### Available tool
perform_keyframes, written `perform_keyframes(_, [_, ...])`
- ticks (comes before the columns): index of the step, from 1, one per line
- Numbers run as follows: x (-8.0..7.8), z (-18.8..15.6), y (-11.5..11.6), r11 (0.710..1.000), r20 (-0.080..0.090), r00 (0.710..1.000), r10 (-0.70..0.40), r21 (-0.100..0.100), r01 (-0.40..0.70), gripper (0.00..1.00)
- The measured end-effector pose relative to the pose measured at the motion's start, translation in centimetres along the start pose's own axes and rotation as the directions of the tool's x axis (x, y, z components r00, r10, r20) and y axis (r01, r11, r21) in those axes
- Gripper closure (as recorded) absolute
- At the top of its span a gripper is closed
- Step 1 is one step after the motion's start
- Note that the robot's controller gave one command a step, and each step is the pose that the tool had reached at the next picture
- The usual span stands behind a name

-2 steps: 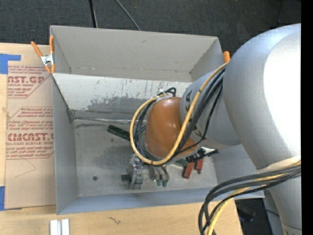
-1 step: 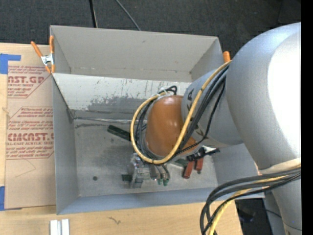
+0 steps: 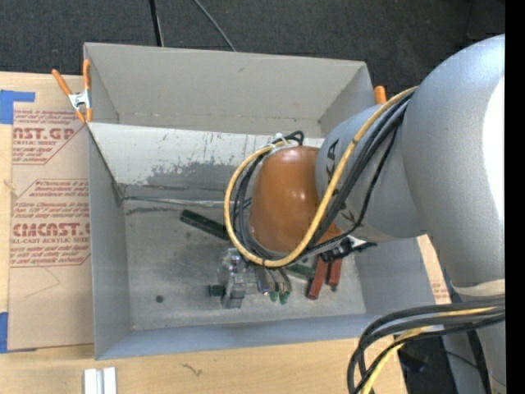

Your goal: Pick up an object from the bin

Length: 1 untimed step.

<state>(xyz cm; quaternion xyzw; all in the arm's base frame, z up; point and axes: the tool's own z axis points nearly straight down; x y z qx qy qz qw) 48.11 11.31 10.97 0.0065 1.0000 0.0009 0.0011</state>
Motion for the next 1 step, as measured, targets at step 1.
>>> perform_keyframes(1, [-0.13,-6.11,0.08,1.000,0.004,1.000,0.000,-0.001,0.000,1.00])
